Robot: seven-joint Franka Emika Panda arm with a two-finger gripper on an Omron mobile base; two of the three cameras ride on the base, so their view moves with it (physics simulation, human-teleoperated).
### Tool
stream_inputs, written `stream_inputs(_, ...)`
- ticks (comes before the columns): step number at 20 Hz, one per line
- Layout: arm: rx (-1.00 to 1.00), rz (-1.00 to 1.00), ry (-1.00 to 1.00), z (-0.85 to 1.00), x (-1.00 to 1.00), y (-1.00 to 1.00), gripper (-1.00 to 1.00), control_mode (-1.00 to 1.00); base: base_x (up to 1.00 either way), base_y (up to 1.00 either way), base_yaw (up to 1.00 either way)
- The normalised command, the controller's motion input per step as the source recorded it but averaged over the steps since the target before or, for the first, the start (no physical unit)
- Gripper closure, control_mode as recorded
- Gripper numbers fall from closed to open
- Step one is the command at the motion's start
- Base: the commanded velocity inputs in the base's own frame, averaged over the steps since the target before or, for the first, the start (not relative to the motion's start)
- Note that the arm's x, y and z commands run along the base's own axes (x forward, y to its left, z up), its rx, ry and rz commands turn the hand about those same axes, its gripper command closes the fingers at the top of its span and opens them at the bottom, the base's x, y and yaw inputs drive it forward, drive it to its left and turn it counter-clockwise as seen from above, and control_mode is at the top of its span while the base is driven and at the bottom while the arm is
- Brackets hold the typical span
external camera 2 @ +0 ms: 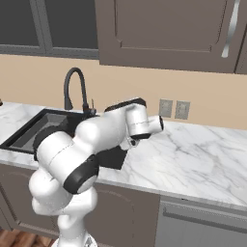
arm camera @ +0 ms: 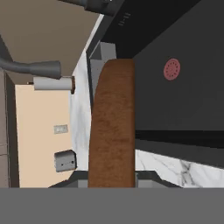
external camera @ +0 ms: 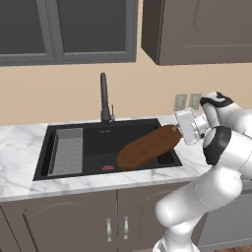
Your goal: Move the cutting board and knife to the sink. Then move spray from the shelves to the counter.
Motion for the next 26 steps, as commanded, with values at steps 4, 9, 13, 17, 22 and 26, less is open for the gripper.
stream_inputs(4, -0.01, 0.09, 0.0, -0.61, 0.96, 0.0, 1.0, -1.0, 0.0, 0.0, 0.0)
stream_inputs(9, -0.09, 0.08, 0.0, -0.66, 0.93, 0.09, 1.0, -1.0, 0.0, 0.0, 0.0)
stream_inputs(13, -0.11, 0.18, 0.06, -0.35, 0.29, 0.0, 1.0, -1.0, 0.0, 0.0, 0.0)
stream_inputs(17, -0.1, 0.1, -0.06, -0.27, 0.2, 0.01, 1.0, -1.0, 0.0, 0.0, 0.0)
stream_inputs(22, -0.01, -0.01, -0.14, 0.12, 0.84, 0.02, 1.0, -1.0, 0.0, 0.0, 0.0)
stream_inputs(26, -0.13, -0.1, -0.22, -0.22, 0.34, 0.51, 1.0, -1.0, 0.0, 0.0, 0.0)
